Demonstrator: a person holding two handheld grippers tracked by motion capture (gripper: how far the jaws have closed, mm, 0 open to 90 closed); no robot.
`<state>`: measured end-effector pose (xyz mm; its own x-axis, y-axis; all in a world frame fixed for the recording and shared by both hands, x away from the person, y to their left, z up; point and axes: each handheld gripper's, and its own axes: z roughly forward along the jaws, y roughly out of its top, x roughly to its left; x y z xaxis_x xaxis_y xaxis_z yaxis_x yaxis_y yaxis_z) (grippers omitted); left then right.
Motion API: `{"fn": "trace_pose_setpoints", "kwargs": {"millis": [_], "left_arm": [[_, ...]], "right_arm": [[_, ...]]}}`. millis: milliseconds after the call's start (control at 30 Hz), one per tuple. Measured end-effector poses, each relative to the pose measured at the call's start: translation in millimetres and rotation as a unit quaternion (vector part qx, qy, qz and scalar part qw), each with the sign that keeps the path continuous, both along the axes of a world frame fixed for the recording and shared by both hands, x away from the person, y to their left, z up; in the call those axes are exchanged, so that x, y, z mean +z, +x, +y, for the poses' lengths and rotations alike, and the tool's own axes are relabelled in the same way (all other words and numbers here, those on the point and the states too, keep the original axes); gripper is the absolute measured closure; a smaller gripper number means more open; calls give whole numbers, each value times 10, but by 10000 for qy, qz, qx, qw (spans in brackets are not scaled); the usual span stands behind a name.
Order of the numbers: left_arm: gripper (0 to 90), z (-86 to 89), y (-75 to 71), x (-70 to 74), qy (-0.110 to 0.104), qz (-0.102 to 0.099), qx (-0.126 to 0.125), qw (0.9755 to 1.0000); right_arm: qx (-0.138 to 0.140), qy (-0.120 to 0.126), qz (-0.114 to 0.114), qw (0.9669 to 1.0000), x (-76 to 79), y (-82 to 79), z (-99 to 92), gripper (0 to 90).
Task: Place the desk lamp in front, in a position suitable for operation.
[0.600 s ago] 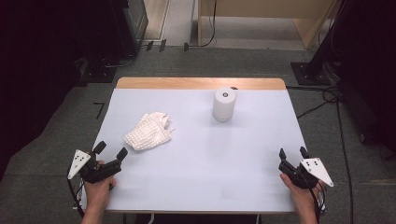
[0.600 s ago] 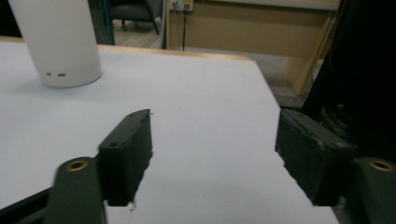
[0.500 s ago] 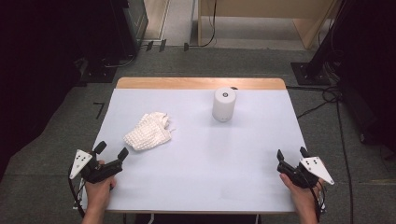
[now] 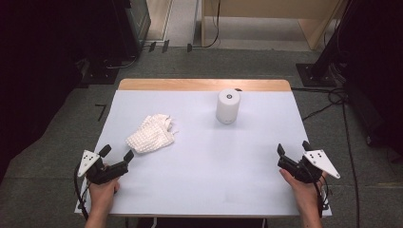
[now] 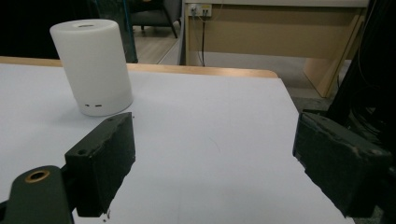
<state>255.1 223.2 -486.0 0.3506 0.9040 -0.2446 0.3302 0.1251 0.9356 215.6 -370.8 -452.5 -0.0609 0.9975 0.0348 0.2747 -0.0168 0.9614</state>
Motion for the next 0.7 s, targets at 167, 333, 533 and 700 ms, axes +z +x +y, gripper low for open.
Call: {"fn": "trace_pose_setpoints", "kwargs": {"millis": [167, 333, 533, 700], "left_arm": [[0, 0, -4, -6, -12, 21, -30, 10000], [0, -14, -3, -8, 21, 29, -66, 10000], [0, -30, -2, -10, 76, 29, -89, 9999], [0, -35, -2, -11, 82, 27, -97, 9999]], "right_arm": [[151, -64, -27, 9999, 98, 90, 69, 130], [305, -84, -58, 9995, 180, 220, 163, 124], [479, -184, -119, 9986, 286, 402, 344, 90], [587, -203, -120, 9980, 333, 546, 509, 83]]}}
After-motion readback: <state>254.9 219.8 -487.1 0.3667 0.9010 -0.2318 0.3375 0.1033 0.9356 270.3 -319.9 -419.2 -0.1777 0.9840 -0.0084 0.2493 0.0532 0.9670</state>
